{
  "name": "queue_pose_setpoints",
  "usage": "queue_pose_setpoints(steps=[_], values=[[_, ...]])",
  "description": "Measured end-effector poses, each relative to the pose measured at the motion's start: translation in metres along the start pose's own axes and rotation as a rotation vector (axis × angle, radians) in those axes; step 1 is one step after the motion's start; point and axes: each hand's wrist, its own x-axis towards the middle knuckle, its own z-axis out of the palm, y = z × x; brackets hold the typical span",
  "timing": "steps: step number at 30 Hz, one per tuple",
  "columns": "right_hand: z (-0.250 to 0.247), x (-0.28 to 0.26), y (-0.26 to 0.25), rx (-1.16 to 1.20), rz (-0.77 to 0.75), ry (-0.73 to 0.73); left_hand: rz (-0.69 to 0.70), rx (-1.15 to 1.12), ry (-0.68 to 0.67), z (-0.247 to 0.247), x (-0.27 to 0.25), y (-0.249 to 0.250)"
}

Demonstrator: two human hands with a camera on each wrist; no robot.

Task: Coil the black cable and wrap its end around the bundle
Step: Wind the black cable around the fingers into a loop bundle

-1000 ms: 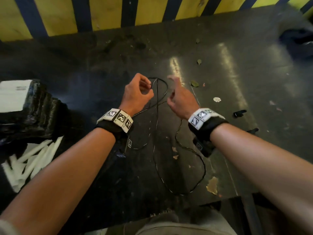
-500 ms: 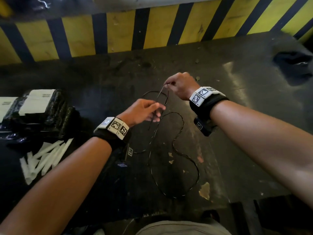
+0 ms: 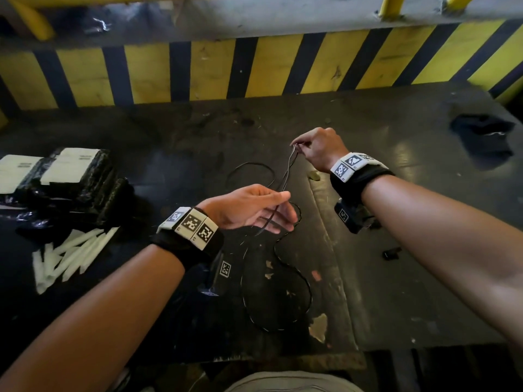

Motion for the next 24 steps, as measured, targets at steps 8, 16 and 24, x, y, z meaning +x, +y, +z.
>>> queue_pose_setpoints(steps=[8, 16, 24], values=[[-0.001, -0.028, 0.028, -0.081, -0.044, -0.135, 0.089, -0.020, 0.020, 0.014, 0.009, 0.008], [0.005, -0.051, 0.007, 0.161, -0.337, -0.176, 0.078, -0.110, 0.095, 0.009, 0.019, 0.004], [0.012, -0.058, 0.010, 0.184, -0.177, -0.239, 0.119, -0.181, 0.014, 0.012, 0.015, 0.009]])
